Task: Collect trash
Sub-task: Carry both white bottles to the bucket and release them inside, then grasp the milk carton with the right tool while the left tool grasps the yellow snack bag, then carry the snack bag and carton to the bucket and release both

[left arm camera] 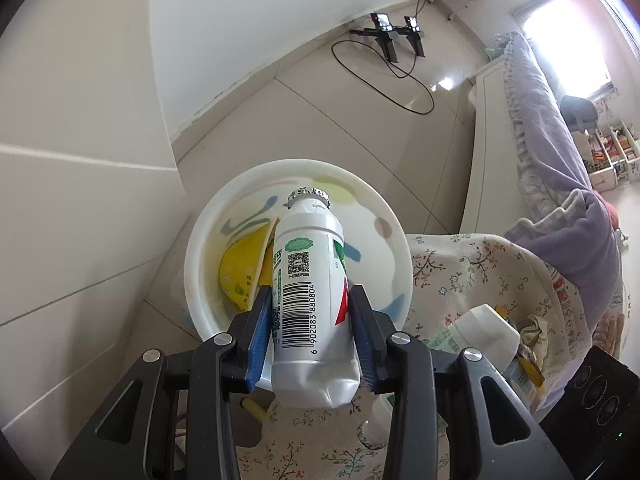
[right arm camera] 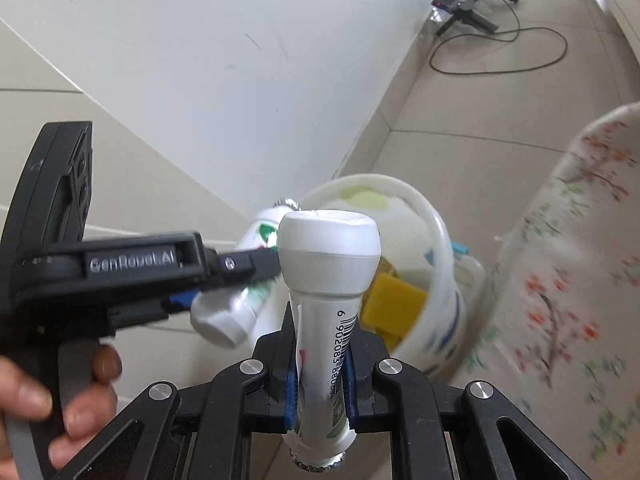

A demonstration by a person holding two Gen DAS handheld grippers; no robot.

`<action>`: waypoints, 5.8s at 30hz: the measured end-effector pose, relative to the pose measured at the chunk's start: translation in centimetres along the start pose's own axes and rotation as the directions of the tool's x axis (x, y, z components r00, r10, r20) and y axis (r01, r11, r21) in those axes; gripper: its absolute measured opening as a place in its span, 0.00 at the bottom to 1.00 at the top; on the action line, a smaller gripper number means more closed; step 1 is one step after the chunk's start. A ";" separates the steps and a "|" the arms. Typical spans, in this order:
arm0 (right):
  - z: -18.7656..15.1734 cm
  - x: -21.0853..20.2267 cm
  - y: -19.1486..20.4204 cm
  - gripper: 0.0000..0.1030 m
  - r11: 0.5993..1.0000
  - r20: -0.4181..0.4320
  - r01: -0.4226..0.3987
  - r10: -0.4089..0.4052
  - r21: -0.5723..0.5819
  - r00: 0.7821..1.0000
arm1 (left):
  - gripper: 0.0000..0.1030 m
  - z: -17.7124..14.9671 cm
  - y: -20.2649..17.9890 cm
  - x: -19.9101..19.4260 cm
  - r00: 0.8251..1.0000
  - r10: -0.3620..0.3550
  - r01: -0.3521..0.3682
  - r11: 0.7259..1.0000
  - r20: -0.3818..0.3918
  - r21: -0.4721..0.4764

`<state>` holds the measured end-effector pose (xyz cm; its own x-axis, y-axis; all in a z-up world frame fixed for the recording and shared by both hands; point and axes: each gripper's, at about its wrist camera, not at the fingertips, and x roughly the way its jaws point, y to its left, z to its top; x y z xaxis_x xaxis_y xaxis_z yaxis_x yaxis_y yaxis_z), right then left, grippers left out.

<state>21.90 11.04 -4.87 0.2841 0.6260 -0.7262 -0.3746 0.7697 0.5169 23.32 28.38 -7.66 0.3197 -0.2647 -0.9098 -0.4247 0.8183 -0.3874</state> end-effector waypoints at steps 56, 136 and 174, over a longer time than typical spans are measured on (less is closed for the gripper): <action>-6.5 -17.8 -15.4 0.74 0.791 0.002 0.488 -0.524 -0.368 0.852 | 0.72 -10.4 -21.7 0.4 0.981 -0.160 0.188 0.911 -0.106 0.367; -7.9 -21.4 -9.3 0.38 0.976 0.114 0.209 -0.201 -0.066 0.973 | 0.21 -2.7 -7.4 -1.1 0.999 -0.029 0.032 0.986 -0.021 0.163; -1.6 2.6 0.3 0.68 0.994 -0.003 0.096 -0.096 0.046 0.995 | 0.60 0.0 -0.7 -5.8 0.992 -0.084 0.087 0.996 0.098 -0.034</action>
<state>21.14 12.68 -7.35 0.3162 0.5490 -0.7738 -0.3042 0.8312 0.4654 21.77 29.42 -2.08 0.4357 -0.2809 -0.8551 -0.4233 0.7745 -0.4701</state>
